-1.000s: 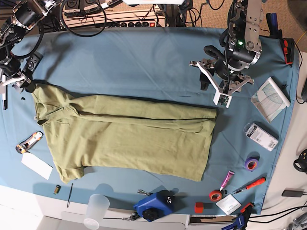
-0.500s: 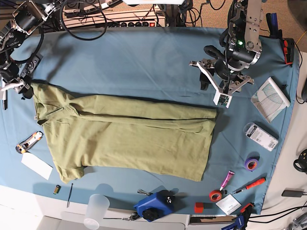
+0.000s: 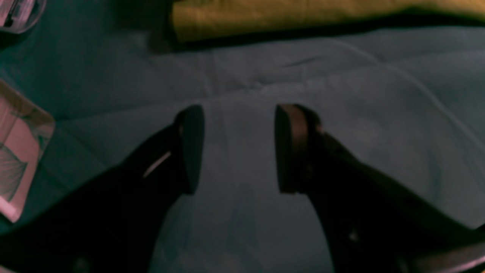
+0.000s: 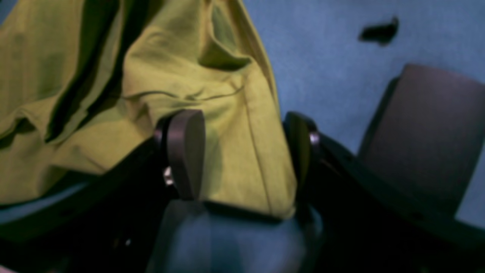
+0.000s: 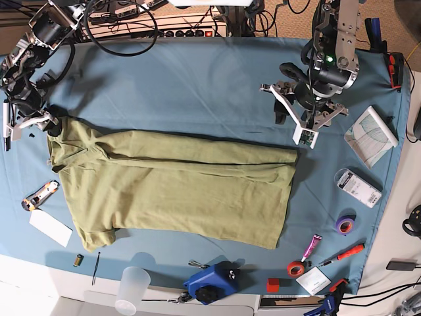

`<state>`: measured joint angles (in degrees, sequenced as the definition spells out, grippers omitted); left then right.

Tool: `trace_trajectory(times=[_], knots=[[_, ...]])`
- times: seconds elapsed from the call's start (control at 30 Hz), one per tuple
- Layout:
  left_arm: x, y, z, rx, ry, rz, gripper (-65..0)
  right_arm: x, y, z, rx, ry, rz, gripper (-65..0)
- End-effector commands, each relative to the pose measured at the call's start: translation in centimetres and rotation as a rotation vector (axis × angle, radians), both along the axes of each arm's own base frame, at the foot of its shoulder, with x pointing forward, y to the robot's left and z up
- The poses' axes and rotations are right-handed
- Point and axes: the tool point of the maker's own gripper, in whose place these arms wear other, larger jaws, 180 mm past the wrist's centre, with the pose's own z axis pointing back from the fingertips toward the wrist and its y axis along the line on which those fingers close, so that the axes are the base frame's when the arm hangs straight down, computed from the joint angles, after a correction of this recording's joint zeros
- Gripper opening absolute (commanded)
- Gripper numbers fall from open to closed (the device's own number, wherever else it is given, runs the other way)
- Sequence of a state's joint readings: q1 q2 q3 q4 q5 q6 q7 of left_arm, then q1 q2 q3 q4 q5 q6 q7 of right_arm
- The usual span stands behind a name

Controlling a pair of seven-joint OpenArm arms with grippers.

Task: Layout the t-shirt on the table in an organized manner, then fold the t-shirt properly
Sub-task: 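Release the fold and move the right gripper to the shirt corner, then grasp the folded edge with both grippers and lift it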

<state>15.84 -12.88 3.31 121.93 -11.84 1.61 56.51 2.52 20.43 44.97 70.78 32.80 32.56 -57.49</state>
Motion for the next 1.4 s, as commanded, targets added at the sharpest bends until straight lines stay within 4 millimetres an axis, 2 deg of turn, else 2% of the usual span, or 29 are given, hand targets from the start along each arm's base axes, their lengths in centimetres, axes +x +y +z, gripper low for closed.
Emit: trace_trajectory(times=[0.0, 0.1, 0.13, 0.3, 0.37, 0.57, 0.77, 0.8, 0.87, 0.97, 1.1, 1.17, 1.37], knots=[[0.6, -0.1, 1.1, -0.008, -0.047, -0.005, -34.3, 0.4, -1.1, 1.0, -0.042, -0.008, -0.016, -32.0], [0.6, -0.1, 1.1, -0.009, -0.047, -0.005, -34.3, 0.2, -1.3, 0.8, -0.061, 0.008, -0.019, -32.2], [0.6, -0.1, 1.1, -0.009, -0.048, -0.005, -34.3, 0.1, -1.4, 0.7, -0.064, 0.018, -0.020, -34.4], [0.6, -0.1, 1.1, -0.009, -0.049, -0.005, -35.3, -0.1, -1.5, 0.5, -0.072, 0.034, -0.020, -58.5], [0.8, -0.2, 1.3, -0.013, -0.067, -0.003, -37.1, -0.1, -1.5, 0.5, -0.072, 0.034, -0.020, -64.8], [2.8, 0.7, 3.5, 0.038, -0.229, 0.016, -37.1, -0.1, -1.5, 0.5, -0.072, 0.034, -0.020, -65.0], [3.7, -1.1, 4.1, -0.105, -0.229, 0.017, -39.9, -0.1, -1.5, 0.5, -0.072, 0.033, -0.020, -65.0], [4.0, -1.2, 4.0, -0.106, -0.229, 0.020, -39.5, -0.1, -1.5, 0.5, -0.072, 0.034, -0.020, -65.0], [4.9, -1.6, 3.7, -0.112, -0.228, 0.023, -34.9, -0.2, -1.4, 0.4, -0.070, 0.041, -0.017, -65.0], [6.1, -2.0, 2.3, -0.128, -0.192, 0.045, -28.0, -0.2, -1.4, 0.4, -0.070, 0.044, -0.013, -65.0], [7.2, -1.5, 0.0, -0.135, -0.120, 0.118, -27.8, -0.2, -1.5, 0.4, -0.072, 0.045, -0.013, -65.0], [7.5, -0.6, -0.9, -0.120, -0.081, 0.162, -27.8, -0.2, -1.5, 0.4, -0.072, 0.045, -0.013, -65.0], [9.1, 1.4, -1.2, -0.170, -0.057, 0.235, -27.9, -0.2, -1.5, 0.4, -0.071, 0.045, -0.013, -65.0]])
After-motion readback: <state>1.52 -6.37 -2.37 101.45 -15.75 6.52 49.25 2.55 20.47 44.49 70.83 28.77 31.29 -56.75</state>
